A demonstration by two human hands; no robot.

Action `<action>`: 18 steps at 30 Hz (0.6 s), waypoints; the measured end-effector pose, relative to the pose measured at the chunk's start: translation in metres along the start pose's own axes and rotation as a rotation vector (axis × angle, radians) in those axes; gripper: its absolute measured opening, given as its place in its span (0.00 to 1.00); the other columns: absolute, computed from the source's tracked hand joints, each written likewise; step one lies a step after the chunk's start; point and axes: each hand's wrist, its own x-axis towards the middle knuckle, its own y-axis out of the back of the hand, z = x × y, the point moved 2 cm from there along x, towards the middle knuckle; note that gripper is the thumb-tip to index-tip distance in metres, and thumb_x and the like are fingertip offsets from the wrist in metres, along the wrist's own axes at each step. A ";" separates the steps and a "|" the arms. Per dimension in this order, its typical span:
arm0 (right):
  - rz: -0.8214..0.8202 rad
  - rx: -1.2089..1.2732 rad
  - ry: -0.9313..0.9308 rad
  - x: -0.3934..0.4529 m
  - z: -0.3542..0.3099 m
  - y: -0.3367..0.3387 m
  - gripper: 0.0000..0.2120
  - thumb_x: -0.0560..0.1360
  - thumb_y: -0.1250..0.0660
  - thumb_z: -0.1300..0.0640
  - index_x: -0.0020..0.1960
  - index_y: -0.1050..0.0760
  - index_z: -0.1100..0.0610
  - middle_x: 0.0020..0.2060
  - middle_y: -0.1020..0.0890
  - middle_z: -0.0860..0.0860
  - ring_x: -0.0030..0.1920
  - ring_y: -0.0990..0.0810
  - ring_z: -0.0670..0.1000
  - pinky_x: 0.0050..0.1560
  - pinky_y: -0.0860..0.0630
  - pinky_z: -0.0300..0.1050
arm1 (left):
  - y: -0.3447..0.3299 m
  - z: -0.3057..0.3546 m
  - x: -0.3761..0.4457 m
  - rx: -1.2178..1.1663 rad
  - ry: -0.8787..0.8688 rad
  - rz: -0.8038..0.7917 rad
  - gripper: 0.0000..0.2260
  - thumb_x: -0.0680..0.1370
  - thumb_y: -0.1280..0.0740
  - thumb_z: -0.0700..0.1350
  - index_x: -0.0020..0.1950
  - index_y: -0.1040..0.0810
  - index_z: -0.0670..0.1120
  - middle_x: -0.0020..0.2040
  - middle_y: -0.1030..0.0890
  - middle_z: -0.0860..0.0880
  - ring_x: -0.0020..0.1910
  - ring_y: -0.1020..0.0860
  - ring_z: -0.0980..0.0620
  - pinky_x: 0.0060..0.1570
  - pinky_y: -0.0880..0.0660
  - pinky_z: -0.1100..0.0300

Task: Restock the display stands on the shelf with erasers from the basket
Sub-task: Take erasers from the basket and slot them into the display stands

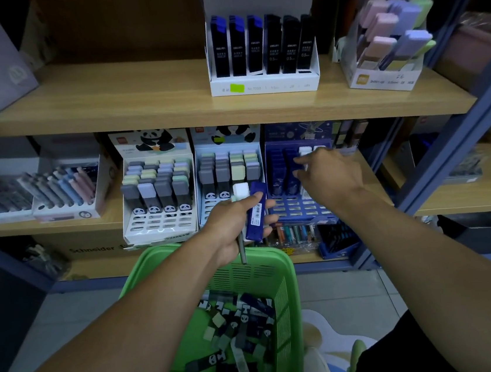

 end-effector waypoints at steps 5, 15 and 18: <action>-0.280 0.692 0.051 -0.025 -0.031 -0.002 0.14 0.80 0.33 0.45 0.60 0.19 0.51 0.39 0.16 0.50 0.29 0.22 0.44 0.31 0.24 0.38 | 0.002 0.004 -0.004 0.026 -0.008 -0.027 0.09 0.81 0.33 0.46 0.55 0.20 0.42 0.50 0.13 0.45 0.38 0.16 0.49 0.30 0.21 0.59; -0.693 1.046 -0.091 -0.027 -0.024 -0.003 0.07 0.83 0.39 0.59 0.57 0.25 0.59 0.31 0.26 0.53 0.29 0.30 0.49 0.33 0.26 0.43 | -0.002 0.004 -0.009 0.048 0.068 -0.092 0.12 0.82 0.35 0.49 0.56 0.19 0.42 0.48 0.13 0.46 0.35 0.16 0.51 0.29 0.22 0.61; -0.623 1.112 -0.181 -0.022 -0.016 -0.002 0.05 0.82 0.39 0.60 0.54 0.26 0.59 0.30 0.25 0.53 0.29 0.29 0.49 0.33 0.25 0.44 | 0.001 0.004 -0.007 -0.008 0.074 -0.022 0.08 0.84 0.37 0.46 0.56 0.20 0.44 0.46 0.13 0.45 0.35 0.16 0.50 0.29 0.21 0.61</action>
